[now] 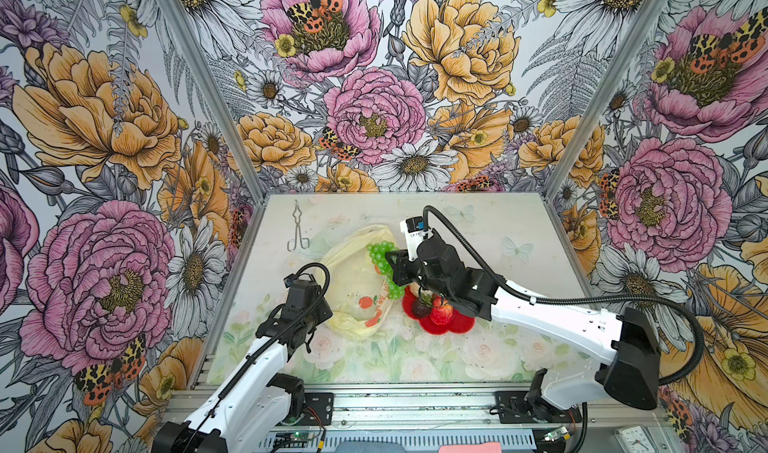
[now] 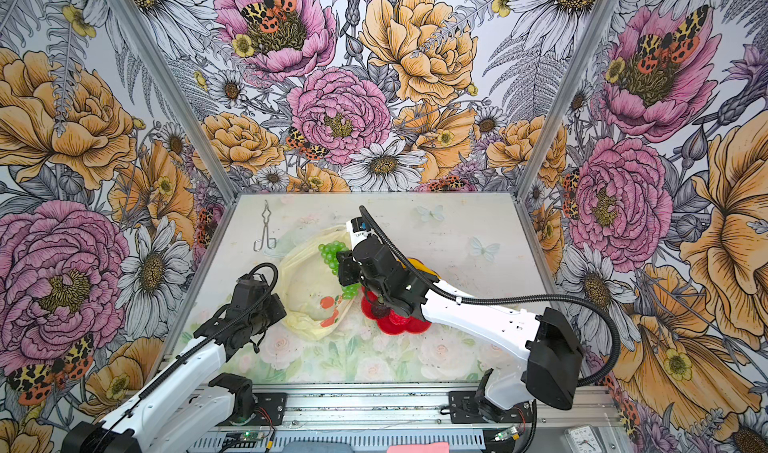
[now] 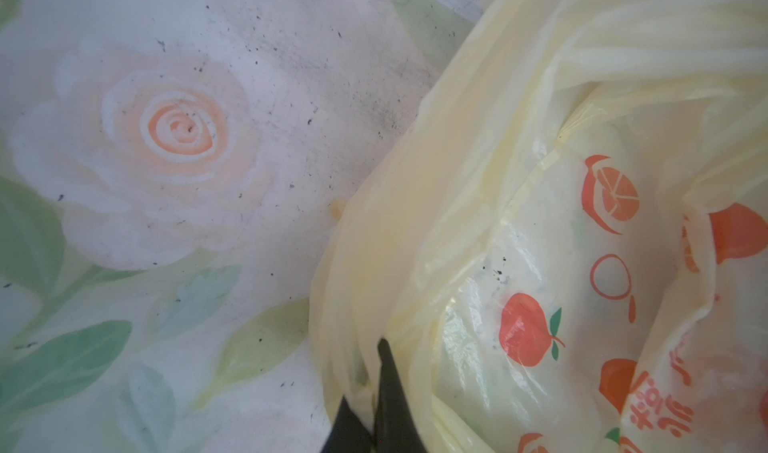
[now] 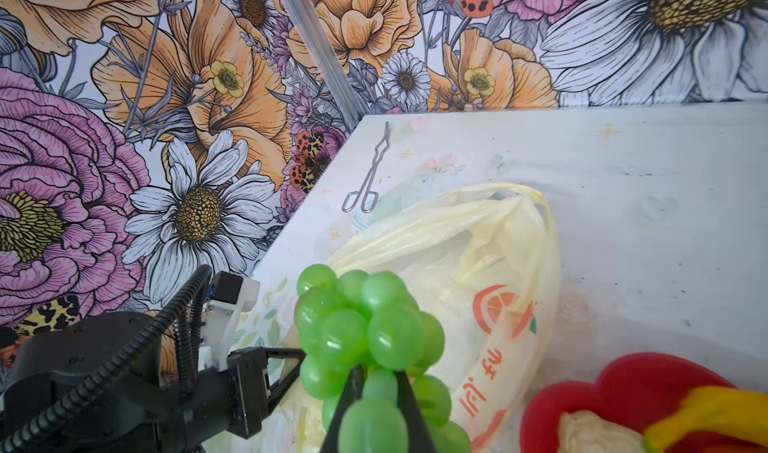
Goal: Take the fake fruits out of the plastic bag
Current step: 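Lift the green grapes out of the bag toward the red plate, then lower the green grapes onto the red plate with the right gripper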
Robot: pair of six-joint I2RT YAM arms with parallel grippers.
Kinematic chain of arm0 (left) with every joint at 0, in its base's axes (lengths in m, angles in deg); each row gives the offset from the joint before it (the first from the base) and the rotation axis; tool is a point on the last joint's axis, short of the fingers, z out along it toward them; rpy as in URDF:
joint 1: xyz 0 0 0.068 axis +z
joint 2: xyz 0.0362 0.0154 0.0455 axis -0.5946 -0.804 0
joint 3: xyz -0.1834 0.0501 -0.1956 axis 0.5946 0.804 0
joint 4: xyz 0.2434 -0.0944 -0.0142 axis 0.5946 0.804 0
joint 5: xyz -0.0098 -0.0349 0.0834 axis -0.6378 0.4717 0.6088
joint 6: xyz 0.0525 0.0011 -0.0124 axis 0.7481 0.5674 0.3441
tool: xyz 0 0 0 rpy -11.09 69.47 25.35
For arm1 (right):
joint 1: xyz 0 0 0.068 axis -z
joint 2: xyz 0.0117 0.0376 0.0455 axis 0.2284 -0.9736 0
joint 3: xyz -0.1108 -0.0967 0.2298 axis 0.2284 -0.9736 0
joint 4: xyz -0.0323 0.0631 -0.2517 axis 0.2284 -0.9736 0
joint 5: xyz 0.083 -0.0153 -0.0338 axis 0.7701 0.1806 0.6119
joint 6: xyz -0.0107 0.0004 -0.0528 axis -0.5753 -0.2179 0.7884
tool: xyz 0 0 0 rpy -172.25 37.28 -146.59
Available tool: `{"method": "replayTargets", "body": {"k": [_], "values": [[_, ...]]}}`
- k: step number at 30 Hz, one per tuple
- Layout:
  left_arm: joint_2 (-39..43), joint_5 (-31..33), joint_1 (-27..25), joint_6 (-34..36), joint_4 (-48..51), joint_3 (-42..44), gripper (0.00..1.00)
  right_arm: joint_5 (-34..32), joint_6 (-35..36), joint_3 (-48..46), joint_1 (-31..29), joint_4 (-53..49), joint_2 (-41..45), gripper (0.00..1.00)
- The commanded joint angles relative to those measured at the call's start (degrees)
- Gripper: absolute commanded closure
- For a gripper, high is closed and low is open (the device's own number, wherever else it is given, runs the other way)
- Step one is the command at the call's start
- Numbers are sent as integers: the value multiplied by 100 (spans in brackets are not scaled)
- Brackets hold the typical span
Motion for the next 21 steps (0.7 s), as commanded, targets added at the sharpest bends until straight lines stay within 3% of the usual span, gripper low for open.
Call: {"method": "replayTargets", "body": {"k": [1, 12, 21], "values": [[-15, -112, 81, 146, -167, -81, 100, -543, 80, -357, 96, -449, 662, 92], [-19, -192, 97, 173, -214, -24, 100, -1223, -428, -1661, 410, -1111, 2139, 92], [-16, -193, 86, 169, -219, -15, 100, -1534, -1683, -2380, 545, -1181, 2784, 92]]}}
